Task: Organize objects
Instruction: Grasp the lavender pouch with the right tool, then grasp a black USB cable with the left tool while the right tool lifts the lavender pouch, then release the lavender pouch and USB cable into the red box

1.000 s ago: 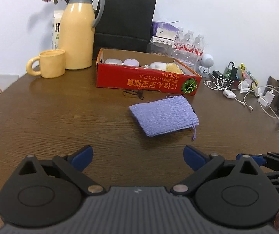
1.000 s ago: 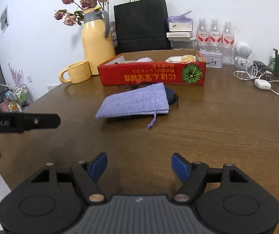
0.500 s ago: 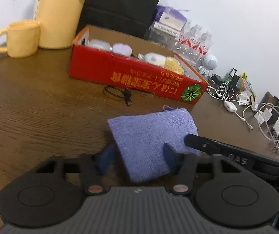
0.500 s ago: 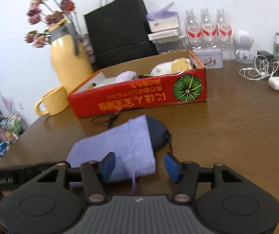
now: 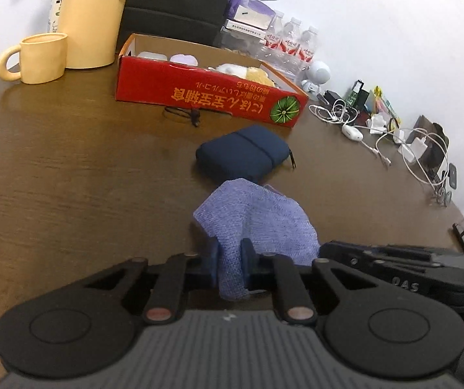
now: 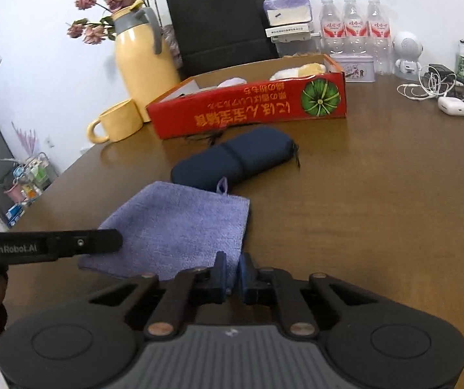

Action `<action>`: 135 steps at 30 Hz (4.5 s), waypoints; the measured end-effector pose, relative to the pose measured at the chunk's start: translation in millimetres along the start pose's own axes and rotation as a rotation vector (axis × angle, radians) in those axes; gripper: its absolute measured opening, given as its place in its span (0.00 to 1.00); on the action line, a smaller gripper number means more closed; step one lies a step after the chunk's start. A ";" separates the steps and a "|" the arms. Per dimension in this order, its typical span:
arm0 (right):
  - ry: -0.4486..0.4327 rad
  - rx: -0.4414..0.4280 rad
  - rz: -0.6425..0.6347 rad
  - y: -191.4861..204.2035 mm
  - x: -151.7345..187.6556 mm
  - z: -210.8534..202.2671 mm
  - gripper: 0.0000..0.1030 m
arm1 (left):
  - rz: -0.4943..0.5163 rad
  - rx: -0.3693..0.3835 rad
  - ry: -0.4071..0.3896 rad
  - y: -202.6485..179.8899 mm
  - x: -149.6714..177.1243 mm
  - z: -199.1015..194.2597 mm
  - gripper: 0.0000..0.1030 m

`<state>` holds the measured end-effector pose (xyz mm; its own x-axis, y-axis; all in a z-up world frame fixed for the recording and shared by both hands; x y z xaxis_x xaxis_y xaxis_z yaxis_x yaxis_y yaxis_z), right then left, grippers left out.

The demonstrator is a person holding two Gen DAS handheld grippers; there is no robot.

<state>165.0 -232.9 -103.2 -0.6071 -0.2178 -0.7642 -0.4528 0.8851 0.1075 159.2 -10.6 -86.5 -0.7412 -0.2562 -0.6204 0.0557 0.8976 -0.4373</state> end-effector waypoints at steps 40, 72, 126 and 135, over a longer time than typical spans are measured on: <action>-0.069 0.253 -0.090 -28.1 -29.8 18.0 0.79 | 0.193 -0.047 -0.201 -0.9 -112.2 74.0 0.97; -0.101 0.330 0.016 -64.9 -24.5 9.6 0.39 | 0.165 -0.100 -0.186 -6.3 -35.5 1.4 0.08; -0.228 0.184 -0.083 -96.3 -206.2 104.6 0.72 | 0.267 -0.231 -0.051 48.9 -138.8 125.3 0.14; -0.219 0.188 -0.135 -64.4 -144.0 58.8 0.72 | 0.116 -0.138 -0.132 23.6 -102.0 48.6 0.13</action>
<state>320.0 -234.4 -37.5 -0.3851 -0.2627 -0.8847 -0.3791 0.9190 -0.1079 268.6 19.3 -65.2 -0.6408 -0.1854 -0.7450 0.0364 0.9620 -0.2707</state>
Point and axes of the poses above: each gripper's, at about its wrist camera, not at the fingertips, and z roughly the way its jaws point, y to its left, x to its underside, the point moved 5 cm from there along z, roughly the way its jaws point, and after that the axes turned 12 degrees about -z, right-handed, at the moved point
